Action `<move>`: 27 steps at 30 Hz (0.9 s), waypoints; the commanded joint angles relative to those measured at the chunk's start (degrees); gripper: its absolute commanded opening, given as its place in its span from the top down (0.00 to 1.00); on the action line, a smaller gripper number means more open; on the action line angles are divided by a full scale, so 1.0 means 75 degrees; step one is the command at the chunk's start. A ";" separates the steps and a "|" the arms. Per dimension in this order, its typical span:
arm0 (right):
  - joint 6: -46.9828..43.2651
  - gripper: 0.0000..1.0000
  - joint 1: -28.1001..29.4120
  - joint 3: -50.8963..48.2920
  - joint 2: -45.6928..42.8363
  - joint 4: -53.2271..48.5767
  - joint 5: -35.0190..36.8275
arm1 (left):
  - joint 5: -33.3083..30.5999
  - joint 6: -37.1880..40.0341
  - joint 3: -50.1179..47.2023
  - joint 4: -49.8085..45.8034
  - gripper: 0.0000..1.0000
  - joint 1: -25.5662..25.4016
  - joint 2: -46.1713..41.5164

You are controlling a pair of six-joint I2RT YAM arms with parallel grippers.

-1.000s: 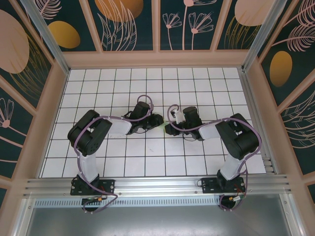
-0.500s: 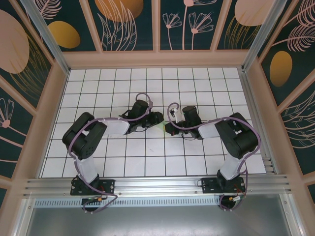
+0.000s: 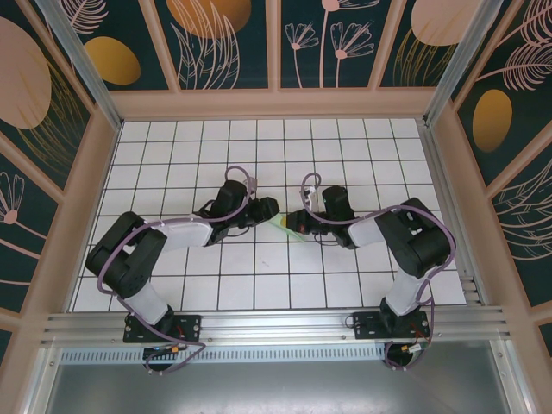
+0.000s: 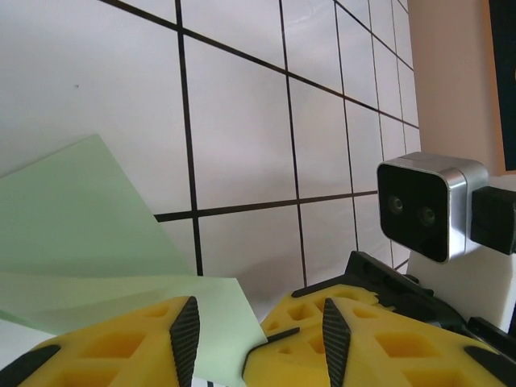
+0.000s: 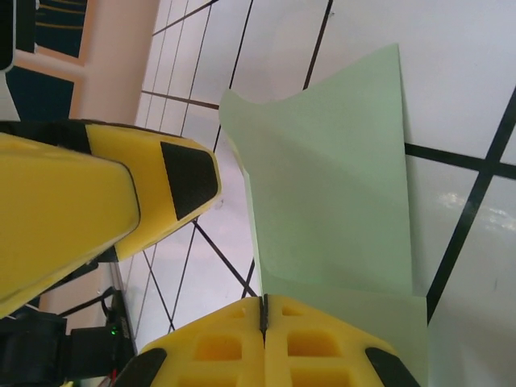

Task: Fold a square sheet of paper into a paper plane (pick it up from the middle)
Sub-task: Fold the wing for the fifth time at the center of the table.

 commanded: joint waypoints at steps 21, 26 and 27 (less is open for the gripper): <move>0.2803 1.00 -0.0250 -0.0534 0.0981 0.1747 -0.0250 | 0.0401 0.0396 0.0121 0.0707 0.54 0.0029 0.0740; 0.3247 1.00 -0.0299 -0.0548 0.1164 0.1937 -0.0380 | 0.0401 0.0431 0.0090 0.0730 0.55 0.0024 0.0766; 0.3300 1.00 -0.0305 -0.0549 0.1159 0.1934 -0.0380 | 0.0411 0.0422 0.0101 0.0735 0.55 0.0026 0.0786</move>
